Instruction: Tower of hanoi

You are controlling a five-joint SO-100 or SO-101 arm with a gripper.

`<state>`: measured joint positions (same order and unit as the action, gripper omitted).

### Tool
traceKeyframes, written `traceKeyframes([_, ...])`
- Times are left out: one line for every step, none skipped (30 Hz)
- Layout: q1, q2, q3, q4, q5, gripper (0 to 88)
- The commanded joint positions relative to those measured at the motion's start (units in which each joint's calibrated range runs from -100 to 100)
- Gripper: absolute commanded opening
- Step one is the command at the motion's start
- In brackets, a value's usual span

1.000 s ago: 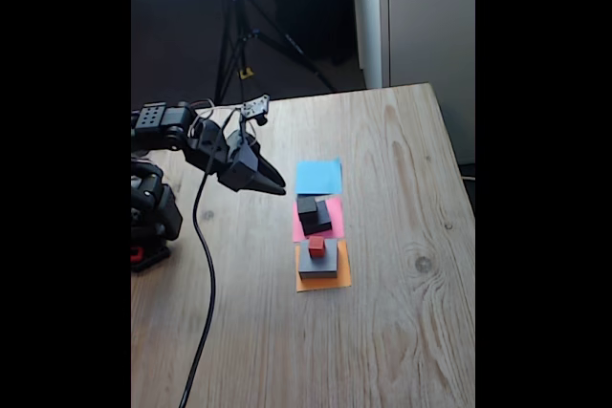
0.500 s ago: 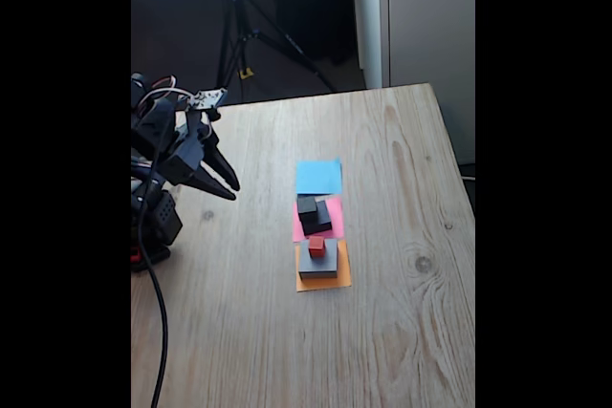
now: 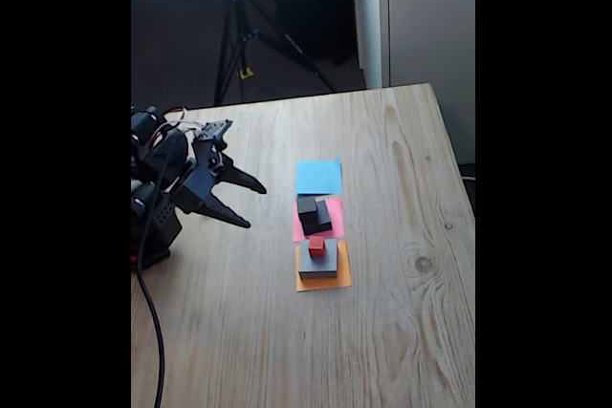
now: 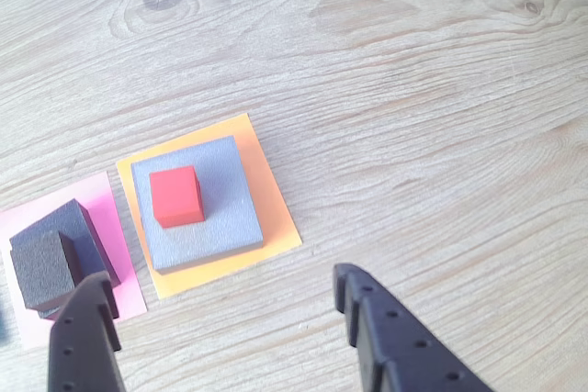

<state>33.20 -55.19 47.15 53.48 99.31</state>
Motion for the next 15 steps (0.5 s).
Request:
traceKeyframes([1.3, 0.8, 3.6, -9.0, 0.7, 27.6])
traceKeyframes([1.4, 1.4, 5.4, -11.9, 0.7, 27.6])
traceKeyframes([1.5, 2.2, 7.5, -15.5, 0.7, 27.6])
traceKeyframes([1.6, 2.8, 9.0, -18.2, 0.7, 27.7])
traceKeyframes([1.7, 3.6, 11.0, -21.4, 0.7, 27.8])
traceKeyframes([1.8, 4.6, 13.1, -25.4, 0.7, 27.8])
traceKeyframes([1.8, 5.8, 15.2, -29.7, 0.7, 27.9])
traceKeyframes([1.9, 6.8, 16.6, -32.4, 0.7, 28.0])
traceKeyframes([1.9, 8.1, 17.4, -34.5, 0.7, 28.0])
traceKeyframes([1.9, 9.4, 17.9, -36.2, 0.7, 28.0])
traceKeyframes([1.9, 10.8, 18.6, -38.1, 0.7, 28.0])
traceKeyframes([1.9, 12.2, 19.2, -40.6, 0.7, 27.9])
traceKeyframes([1.7, 13.6, 19.8, -42.8, 0.7, 27.9])
traceKeyframes([1.5, 15.1, 20.0, -44.9, 0.7, 27.9])
traceKeyframes([1.3, 16.4, 20.4, -46.7, 0.7, 27.9])
